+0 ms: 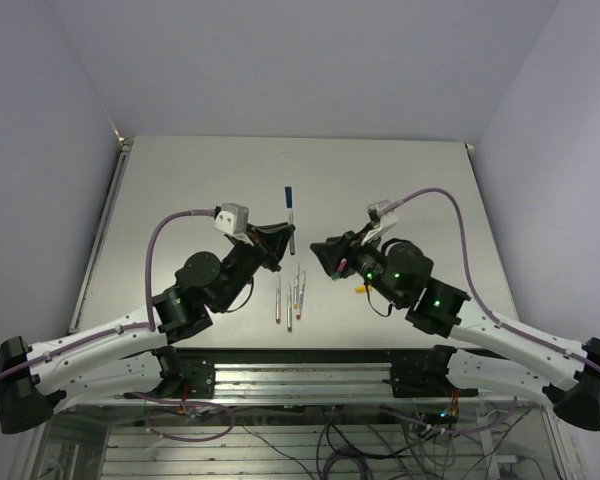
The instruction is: Insert the pens into the pen caps
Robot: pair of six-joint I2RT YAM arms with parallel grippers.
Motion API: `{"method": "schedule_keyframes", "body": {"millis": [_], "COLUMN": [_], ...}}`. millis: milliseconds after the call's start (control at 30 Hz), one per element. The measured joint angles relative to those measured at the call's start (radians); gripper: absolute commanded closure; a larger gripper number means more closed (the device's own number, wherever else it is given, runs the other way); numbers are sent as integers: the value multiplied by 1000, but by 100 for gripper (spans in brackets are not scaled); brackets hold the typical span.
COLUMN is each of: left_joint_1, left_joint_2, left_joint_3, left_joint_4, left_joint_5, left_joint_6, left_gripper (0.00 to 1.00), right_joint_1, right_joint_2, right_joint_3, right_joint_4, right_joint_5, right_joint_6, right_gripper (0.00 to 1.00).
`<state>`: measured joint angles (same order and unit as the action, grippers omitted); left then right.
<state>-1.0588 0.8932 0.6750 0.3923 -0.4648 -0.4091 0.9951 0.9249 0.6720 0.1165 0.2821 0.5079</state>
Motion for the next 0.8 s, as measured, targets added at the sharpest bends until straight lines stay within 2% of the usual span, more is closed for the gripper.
{"method": "schedule_keyframes", "body": {"millis": [100,400,800], "left_joint_1": [1,1,1], "left_joint_2": [-32,-80,-65], "left_joint_3": [-21,-110,-132], "left_joint_4": [-18,-33,63], "left_joint_5": [41,232,417], "left_joint_6": [-3,8,10], "left_gripper": [93,93,93], "right_joint_1": [0,0,0], "right_joint_2": [-43,-127,-98], "right_joint_3": [71,116,117], "right_joint_4": [-11,43,98], "right_joint_5": [24,17,-64], "right_joint_6": [-34,-88,-74], "right_gripper": [42,35,34]}}
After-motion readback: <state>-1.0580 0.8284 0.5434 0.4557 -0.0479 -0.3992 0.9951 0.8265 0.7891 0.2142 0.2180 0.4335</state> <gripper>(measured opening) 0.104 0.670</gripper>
